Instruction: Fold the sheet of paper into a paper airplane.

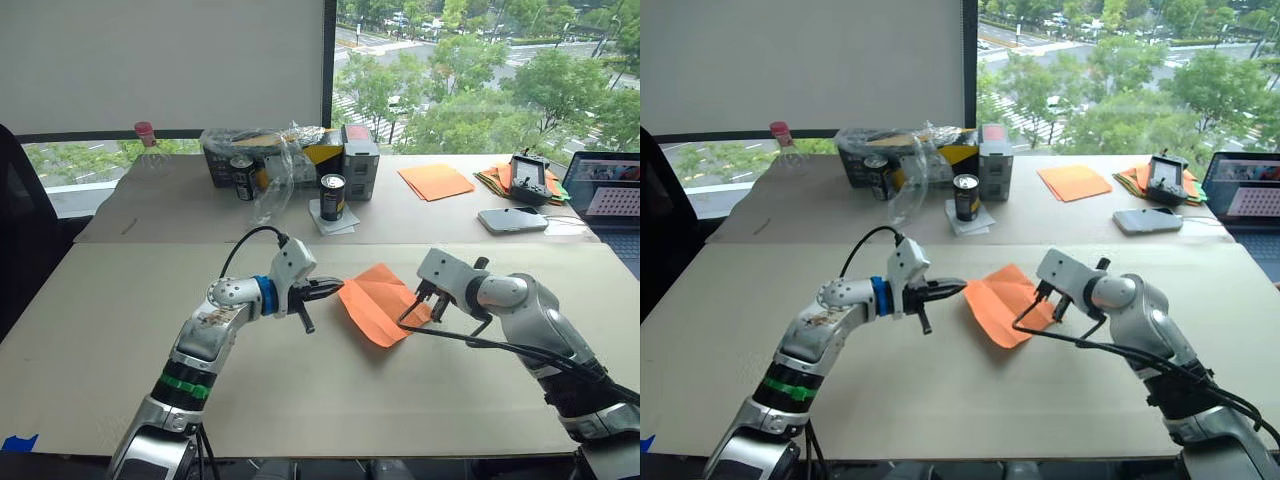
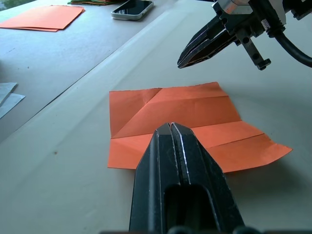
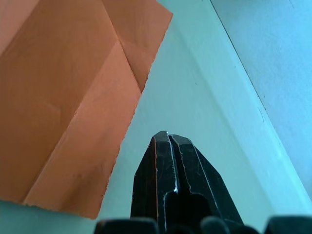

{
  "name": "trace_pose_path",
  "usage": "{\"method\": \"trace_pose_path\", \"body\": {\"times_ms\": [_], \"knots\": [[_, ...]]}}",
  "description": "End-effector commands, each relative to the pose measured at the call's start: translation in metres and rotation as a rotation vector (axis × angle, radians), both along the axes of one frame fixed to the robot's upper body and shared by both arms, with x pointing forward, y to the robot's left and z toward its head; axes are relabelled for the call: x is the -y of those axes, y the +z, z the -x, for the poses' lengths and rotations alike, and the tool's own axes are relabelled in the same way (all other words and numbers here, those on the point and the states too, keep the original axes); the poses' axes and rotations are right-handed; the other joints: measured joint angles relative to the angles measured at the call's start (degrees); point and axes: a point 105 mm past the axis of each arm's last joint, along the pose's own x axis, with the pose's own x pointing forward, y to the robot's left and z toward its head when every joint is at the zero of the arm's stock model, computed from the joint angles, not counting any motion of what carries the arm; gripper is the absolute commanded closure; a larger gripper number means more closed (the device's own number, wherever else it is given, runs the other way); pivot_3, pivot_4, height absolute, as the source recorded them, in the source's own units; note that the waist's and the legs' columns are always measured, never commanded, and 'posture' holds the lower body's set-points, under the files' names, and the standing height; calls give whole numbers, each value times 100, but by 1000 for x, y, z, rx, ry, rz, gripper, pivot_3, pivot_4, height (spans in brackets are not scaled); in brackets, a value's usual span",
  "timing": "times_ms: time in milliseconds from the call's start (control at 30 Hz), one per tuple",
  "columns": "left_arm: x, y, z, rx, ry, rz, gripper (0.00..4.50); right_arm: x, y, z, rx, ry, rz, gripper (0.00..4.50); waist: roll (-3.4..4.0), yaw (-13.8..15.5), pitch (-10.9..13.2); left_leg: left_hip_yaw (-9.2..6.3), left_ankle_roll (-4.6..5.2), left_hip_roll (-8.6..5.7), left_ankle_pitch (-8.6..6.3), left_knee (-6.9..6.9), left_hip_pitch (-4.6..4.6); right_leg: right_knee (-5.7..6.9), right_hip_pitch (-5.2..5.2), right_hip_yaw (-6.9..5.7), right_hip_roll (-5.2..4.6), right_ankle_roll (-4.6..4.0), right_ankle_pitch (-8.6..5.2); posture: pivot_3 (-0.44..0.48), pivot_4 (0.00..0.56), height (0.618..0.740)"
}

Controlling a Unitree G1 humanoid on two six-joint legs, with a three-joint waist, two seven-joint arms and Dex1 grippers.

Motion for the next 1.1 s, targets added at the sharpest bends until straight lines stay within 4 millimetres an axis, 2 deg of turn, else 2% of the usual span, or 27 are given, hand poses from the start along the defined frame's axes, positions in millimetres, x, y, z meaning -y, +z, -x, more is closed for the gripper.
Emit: {"method": "trace_pose_path", "body": {"times_ms": [33, 200, 367, 533, 833, 967, 1100], "knots": [[-5, 7, 2, 20, 21, -2, 4500, -1, 9, -9, 51, 17, 21, 4475, 0, 0, 0, 0, 0, 0, 0, 0, 0, 1, 0, 0, 0, 0, 0, 0, 150, 670], [-14, -2, 6, -4, 46, -37, 4500, -9, -5, -5, -26, 60, -44, 4475, 0, -31, 0, 5, -1, 1, 0, -1, 0, 4, -6, 6, 2, 0, 0, 0, 150, 670], [-20, -2, 6, -6, 62, -42, 4500, -29, -16, 14, -142, 145, -165, 4475, 0, -18, 0, 4, 0, 1, 0, 0, 0, 4, -5, 5, 2, -1, 0, 0, 150, 670], [-30, -3, 1, -3, 85, -57, 4500, -50, -26, 35, -203, 240, -201, 4475, 1, -32, -1, 3, 1, 3, -1, -1, 0, 4, -5, 4, 3, -1, 0, 0, 150, 670], [-44, -2, -2, -6, 97, -85, 4500, -87, -28, 71, -270, 360, -288, 4475, 1, -30, -1, 2, 0, 7, 0, -1, 1, 4, -6, 3, 6, -1, 1, 0, 150, 670], [-43, -5, 4, -23, 68, -93, 4500, -93, -29, 76, -275, 363, -299, 4475, 1, -17, -1, 2, 0, 7, 0, 0, 1, 4, -5, 3, 5, -1, 1, 0, 150, 670], [-47, -9, 9, -45, 52, -113, 4500, -81, -19, 74, -247, 325, -291, 4475, 1, -13, -1, 2, 0, 6, 0, -1, 0, 4, -5, 3, 5, -1, 1, 0, 150, 670]]}}
